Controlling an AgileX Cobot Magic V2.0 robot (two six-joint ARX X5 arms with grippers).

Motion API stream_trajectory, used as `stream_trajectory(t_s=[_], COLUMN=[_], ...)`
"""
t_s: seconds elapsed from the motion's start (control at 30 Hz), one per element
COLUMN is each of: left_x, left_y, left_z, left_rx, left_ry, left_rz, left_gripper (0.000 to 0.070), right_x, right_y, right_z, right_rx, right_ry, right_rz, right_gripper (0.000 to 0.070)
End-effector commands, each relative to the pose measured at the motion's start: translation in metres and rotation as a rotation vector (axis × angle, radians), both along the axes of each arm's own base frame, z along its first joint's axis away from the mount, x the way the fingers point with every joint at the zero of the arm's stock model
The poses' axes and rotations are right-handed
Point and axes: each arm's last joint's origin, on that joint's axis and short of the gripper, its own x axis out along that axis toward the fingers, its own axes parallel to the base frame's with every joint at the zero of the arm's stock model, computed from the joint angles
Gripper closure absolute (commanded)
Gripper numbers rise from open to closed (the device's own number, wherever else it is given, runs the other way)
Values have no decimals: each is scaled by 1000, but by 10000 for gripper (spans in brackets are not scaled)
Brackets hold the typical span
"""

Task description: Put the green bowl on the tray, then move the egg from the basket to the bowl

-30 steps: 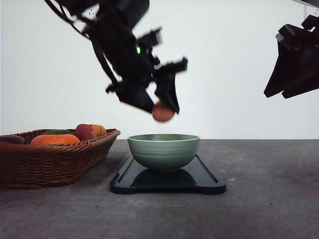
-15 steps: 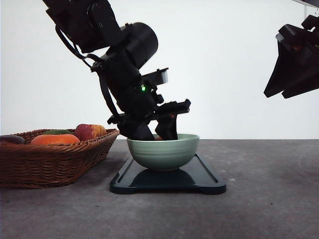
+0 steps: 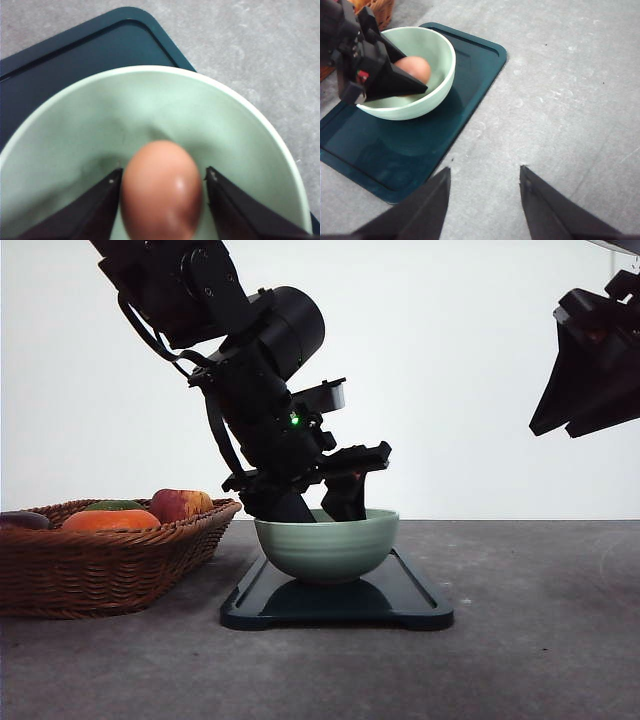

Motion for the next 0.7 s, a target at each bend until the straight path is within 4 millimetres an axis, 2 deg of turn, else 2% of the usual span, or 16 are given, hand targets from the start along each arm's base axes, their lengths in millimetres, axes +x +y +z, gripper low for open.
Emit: stream_trajectory(t_s=[0.0, 0.07, 0.2, 0.33, 0.47, 0.67], left_x=[1, 1, 0, 1, 5, 12], left_y=[-7, -8, -7, -6, -7, -10], left_z=[-2, -2, -2, 4, 21, 58], left_rx=[2, 2, 6, 27, 50, 45], left_ry=[-7, -7, 3, 41, 72, 61], left_rz=[-18, -19, -16, -7, -2, 0], left_gripper=[337, 319, 221, 223, 227, 229], right_x=[2, 2, 2, 2, 2, 2], right_y=[1, 1, 1, 1, 1, 1], right_z=[3, 3, 3, 3, 3, 3], right_rx=[-4, -4, -4, -4, -4, -4], right_ry=[-18, -18, -18, -18, -18, -17], right_rz=[7, 7, 7, 7, 7, 7], right_gripper=[433, 433, 433, 433, 433, 433])
